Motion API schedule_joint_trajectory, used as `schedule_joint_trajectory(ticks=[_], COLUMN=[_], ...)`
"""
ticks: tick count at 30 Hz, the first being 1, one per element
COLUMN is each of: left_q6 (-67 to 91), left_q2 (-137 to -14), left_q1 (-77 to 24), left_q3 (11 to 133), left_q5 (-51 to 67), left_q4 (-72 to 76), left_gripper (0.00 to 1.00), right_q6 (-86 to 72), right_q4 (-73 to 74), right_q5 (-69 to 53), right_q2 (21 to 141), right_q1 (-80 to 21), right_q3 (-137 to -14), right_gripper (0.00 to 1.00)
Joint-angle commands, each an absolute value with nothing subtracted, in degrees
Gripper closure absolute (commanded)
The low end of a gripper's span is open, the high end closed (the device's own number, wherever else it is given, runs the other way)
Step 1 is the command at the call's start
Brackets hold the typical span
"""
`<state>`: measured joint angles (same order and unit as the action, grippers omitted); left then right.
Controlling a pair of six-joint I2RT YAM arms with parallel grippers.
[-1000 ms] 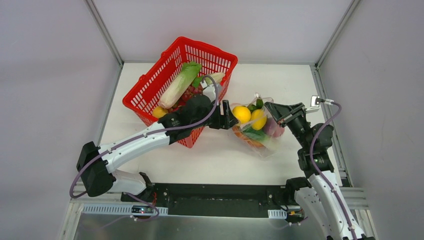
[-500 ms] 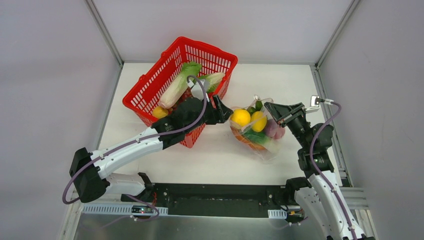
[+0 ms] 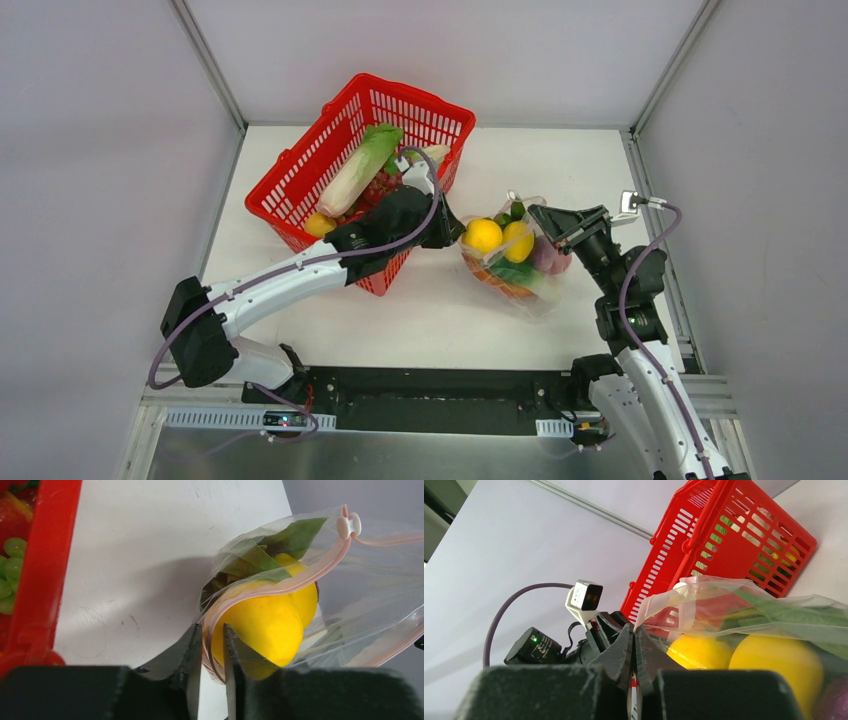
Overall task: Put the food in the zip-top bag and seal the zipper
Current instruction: Adjust the zipper food storage bag at the center of the board.
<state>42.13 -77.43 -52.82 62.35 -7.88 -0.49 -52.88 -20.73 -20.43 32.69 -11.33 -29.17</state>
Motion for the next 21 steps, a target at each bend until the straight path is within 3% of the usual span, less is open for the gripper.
schedule_joint_trajectory(ticks=[1,4,7,11,16,21], left_q6=[38.55,36.5,32.22,25.04,21.86,17.15], left_q2=[-79.36,-79.59,-79.2,-79.45,-82.92,-84.04], left_q1=[-52.89,-52.91,-52.81,-52.0,-48.76,-45.97], left_q3=[67.27,68.11,70.49,78.63,88.31,89.32], left_q5=[-4.25,-1.46,2.13,7.62,17.93,28.11], left_q4=[-3.88,-2.69,-2.28,-6.5,-14.44,-16.58], left_gripper=[0.84,1.0,1.0,1.0,1.0,1.0], right_q6=[-53.57,-53.4,-50.62,-41.93,-37.39,-35.04], right_q4=[-27.86,-27.8,-26.25,-16.21,-12.11,-10.74], right_q5=[-21.76,-22.79,-24.81,-26.77,-27.89,-29.71], right_q2=[32.37,32.53,32.4,32.5,32.68,33.7], right_q1=[-11.09,-11.07,-11.1,-11.09,-11.07,-11.08], right_q3=[-30.69,-30.59,-31.58,-36.42,-39.15,-40.97], right_gripper=[1.0,1.0,0.98,0.88,0.86,0.74])
